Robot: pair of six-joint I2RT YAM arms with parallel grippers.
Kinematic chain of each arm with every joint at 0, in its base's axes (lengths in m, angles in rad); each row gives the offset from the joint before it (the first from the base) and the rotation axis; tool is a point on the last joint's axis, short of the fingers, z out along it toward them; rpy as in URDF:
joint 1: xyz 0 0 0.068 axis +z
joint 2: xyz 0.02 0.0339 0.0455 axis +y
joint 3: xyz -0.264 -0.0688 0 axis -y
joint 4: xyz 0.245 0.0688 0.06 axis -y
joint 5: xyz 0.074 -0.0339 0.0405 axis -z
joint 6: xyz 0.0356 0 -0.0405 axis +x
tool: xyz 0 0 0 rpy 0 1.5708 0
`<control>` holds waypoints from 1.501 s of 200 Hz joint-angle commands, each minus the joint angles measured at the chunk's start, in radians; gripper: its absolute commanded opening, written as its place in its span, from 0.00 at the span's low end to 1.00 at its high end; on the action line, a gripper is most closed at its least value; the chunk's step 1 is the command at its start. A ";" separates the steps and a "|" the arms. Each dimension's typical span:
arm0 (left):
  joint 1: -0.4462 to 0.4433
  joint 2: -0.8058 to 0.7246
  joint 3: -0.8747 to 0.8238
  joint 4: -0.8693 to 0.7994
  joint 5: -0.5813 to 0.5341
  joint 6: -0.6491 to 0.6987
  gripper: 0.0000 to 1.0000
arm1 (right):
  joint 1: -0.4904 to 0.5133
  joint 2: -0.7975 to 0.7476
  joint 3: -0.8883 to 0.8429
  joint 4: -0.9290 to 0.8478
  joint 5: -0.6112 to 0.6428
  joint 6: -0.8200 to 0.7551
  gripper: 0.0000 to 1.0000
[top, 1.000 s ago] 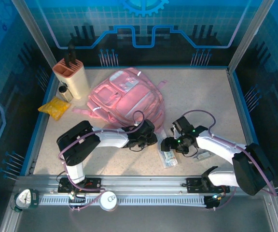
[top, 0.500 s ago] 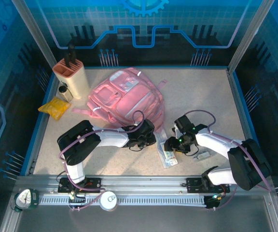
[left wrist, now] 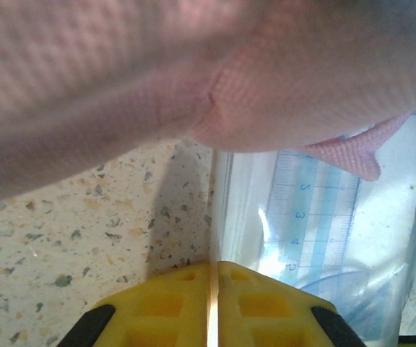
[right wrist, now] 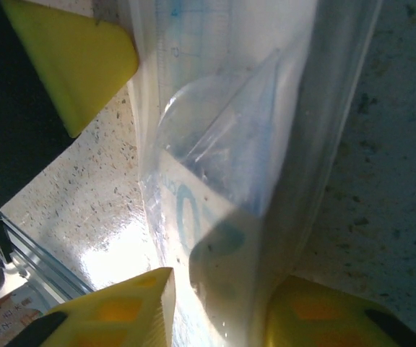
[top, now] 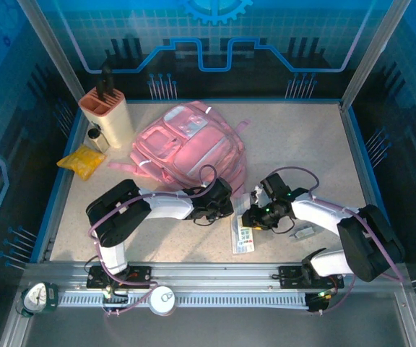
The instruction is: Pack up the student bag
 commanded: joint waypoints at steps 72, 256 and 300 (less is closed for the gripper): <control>-0.002 -0.076 0.045 -0.147 -0.047 0.126 0.13 | -0.118 -0.172 -0.001 -0.080 -0.026 -0.029 0.08; 0.110 -0.104 0.395 -0.503 -0.446 1.040 0.55 | -0.315 -0.250 0.114 -0.017 -0.166 -0.060 0.05; 0.130 -0.038 0.435 -0.472 -0.373 1.140 0.61 | -0.347 -0.223 0.109 0.007 -0.202 -0.055 0.07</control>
